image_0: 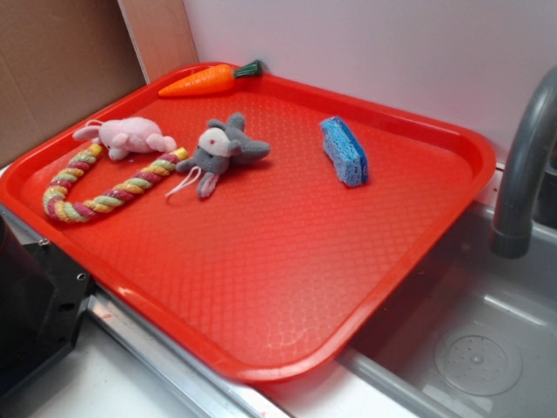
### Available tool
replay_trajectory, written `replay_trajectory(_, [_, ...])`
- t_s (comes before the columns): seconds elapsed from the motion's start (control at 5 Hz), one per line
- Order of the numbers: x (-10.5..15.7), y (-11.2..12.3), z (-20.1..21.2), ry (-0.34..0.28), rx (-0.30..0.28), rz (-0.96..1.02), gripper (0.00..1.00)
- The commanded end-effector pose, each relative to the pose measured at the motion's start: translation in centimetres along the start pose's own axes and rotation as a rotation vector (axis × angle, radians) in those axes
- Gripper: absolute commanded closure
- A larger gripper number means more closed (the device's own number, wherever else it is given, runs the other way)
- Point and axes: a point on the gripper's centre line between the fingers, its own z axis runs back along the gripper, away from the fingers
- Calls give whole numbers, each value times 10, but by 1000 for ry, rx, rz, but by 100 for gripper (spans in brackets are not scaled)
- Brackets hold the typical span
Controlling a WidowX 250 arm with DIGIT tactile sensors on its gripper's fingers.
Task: Grab the blue sponge.
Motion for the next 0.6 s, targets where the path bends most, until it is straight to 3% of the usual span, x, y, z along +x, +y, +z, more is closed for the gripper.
replay_trajectory(0.0, [0,0,0,0,0,0,0])
replay_trajectory(0.2, [33,-10,-49,-53,11,216,0])
replay_trajectory(0.4, [71,-27,-81,-41,-95,368,0])
